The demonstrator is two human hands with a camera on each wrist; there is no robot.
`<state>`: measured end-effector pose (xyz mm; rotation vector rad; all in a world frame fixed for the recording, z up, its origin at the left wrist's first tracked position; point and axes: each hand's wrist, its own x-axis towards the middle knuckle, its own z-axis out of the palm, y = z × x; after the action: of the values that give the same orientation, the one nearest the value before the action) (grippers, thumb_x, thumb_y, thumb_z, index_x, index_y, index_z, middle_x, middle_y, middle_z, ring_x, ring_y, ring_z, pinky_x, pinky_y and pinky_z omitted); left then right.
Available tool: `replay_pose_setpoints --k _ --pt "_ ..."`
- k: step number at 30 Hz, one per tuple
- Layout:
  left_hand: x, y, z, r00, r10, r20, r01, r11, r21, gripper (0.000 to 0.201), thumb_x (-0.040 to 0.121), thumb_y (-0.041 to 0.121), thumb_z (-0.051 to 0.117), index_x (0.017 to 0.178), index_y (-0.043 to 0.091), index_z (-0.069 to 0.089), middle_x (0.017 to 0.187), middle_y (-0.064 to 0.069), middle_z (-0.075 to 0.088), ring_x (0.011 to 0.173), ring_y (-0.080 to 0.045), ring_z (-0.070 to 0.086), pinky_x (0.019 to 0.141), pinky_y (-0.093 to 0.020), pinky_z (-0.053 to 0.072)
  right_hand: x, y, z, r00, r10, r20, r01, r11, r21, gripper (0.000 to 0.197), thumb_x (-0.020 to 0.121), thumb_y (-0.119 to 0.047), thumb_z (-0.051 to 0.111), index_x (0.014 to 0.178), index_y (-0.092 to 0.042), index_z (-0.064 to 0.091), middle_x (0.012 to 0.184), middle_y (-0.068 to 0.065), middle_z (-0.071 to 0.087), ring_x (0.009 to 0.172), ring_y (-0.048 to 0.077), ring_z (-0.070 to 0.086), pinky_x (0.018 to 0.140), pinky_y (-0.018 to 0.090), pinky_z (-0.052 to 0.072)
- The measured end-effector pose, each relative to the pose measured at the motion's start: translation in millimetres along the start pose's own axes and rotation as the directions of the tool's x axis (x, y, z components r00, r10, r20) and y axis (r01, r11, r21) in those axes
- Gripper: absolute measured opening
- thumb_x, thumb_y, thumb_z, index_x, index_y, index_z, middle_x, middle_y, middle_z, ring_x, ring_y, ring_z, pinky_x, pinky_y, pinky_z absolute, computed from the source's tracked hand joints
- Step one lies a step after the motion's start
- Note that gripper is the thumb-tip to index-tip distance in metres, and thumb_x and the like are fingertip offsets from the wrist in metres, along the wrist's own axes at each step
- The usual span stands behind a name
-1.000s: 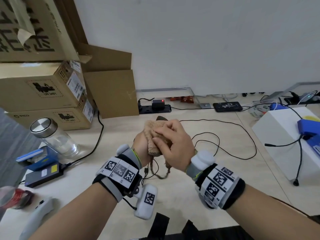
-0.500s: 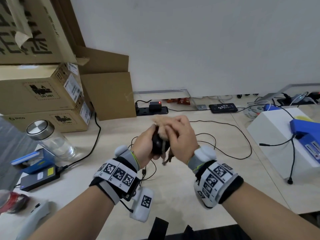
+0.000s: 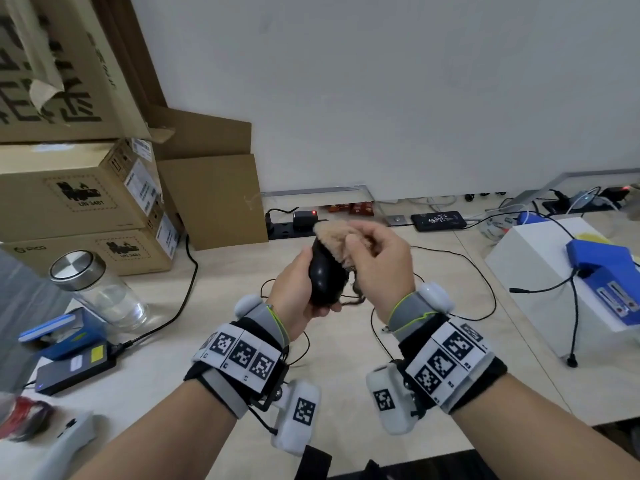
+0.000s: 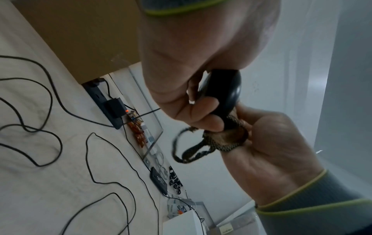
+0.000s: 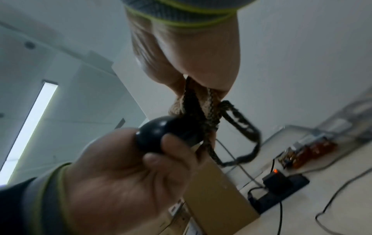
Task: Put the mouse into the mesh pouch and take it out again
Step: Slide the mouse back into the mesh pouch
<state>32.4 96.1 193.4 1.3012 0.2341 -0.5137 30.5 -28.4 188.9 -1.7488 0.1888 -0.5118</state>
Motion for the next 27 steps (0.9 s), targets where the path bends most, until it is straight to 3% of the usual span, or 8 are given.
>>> replay_pose_setpoints --k 5,9,12,15,18,22,24,27 --pt "-2 -1 6 0.999 0.05 -0.02 -0.051 0.998 -0.032 0.044 0.099 0.049 0.037 0.086 0.017 0.065 0.065 -0.007 0.066 0.052 -0.024 0.057 0.055 -0.029 0.036 -20 3 4 0.981 -0.089 0.17 0.104 0.991 -0.084 0.019 0.086 -0.039 0.052 0.09 -0.03 0.068 0.117 0.002 0.054 0.114 0.007 0.052 0.097 0.01 0.035" --pt "-3 2 5 0.992 0.077 0.103 -0.051 0.97 -0.238 0.018 0.093 0.025 0.045 0.083 0.016 0.056 0.075 -0.009 0.059 0.069 -0.02 0.065 0.068 -0.03 0.05 -39 4 9 0.929 -0.258 0.266 0.307 0.937 -0.166 0.024 0.08 -0.041 0.061 0.094 -0.024 0.07 0.113 -0.006 0.052 0.109 0.014 0.051 0.098 0.013 0.033" --pt "-6 1 -1 0.993 0.071 0.094 -0.056 0.986 -0.155 0.029 0.099 0.034 0.042 0.092 0.013 0.06 0.074 -0.009 0.064 0.062 -0.021 0.065 0.055 -0.027 0.049 -35 10 8 0.87 -0.405 0.28 0.468 0.858 -0.212 0.026 0.087 -0.033 0.057 0.106 -0.017 0.066 0.11 0.0 0.054 0.104 0.018 0.052 0.094 0.023 0.04" --pt "-6 -2 -9 0.993 0.057 0.1 -0.063 0.997 0.052 0.055 0.1 0.054 0.03 0.1 0.009 0.061 0.066 -0.012 0.062 0.044 -0.024 0.052 0.039 -0.022 0.029 -12 14 3 0.925 -0.31 0.218 0.358 0.903 -0.236 0.027 0.093 -0.032 0.047 0.109 -0.022 0.067 0.107 -0.005 0.062 0.101 0.005 0.052 0.09 0.019 0.042" --pt "-6 -5 -14 0.985 0.005 0.173 -0.019 0.997 0.079 0.07 0.094 0.064 0.025 0.107 0.005 0.06 0.067 -0.013 0.06 0.043 -0.025 0.051 0.038 -0.022 0.028 -3 14 5 0.987 -0.093 0.133 0.116 0.977 -0.18 0.018 0.095 -0.032 0.049 0.097 -0.029 0.066 0.091 -0.013 0.066 0.092 0.009 0.059 0.083 0.026 0.046" --pt "-5 -9 -24 0.952 0.105 0.286 -0.139 0.985 0.104 0.065 0.082 0.063 0.058 0.115 0.008 0.056 0.085 -0.013 0.056 0.053 -0.019 0.051 0.043 -0.024 0.035 6 21 1 0.994 0.107 -0.001 -0.107 0.993 -0.04 0.022 0.096 -0.031 0.052 0.084 -0.019 0.066 0.071 0.0 0.063 0.067 0.016 0.057 0.06 0.028 0.044" --pt "-4 -10 -31 0.942 0.213 0.258 -0.297 0.888 0.35 0.044 0.079 0.039 0.071 0.114 0.016 0.056 0.083 -0.006 0.059 0.058 -0.015 0.054 0.05 -0.026 0.043 11 20 -3 0.988 0.146 -0.041 -0.146 0.989 0.002 0.025 0.093 -0.035 0.051 0.082 -0.017 0.063 0.076 0.017 0.064 0.066 0.031 0.059 0.053 0.027 0.043" --pt "-1 -12 -38 0.91 0.377 0.173 -0.392 0.641 0.66 0.033 0.081 0.029 0.073 0.11 0.032 0.057 0.082 0.012 0.063 0.068 -0.008 0.06 0.062 -0.024 0.048 12 20 -8 1.0 0.028 -0.009 -0.029 0.993 -0.115 0.021 0.094 -0.033 0.053 0.083 -0.023 0.067 0.084 0.011 0.068 0.074 0.019 0.063 0.065 0.029 0.051"
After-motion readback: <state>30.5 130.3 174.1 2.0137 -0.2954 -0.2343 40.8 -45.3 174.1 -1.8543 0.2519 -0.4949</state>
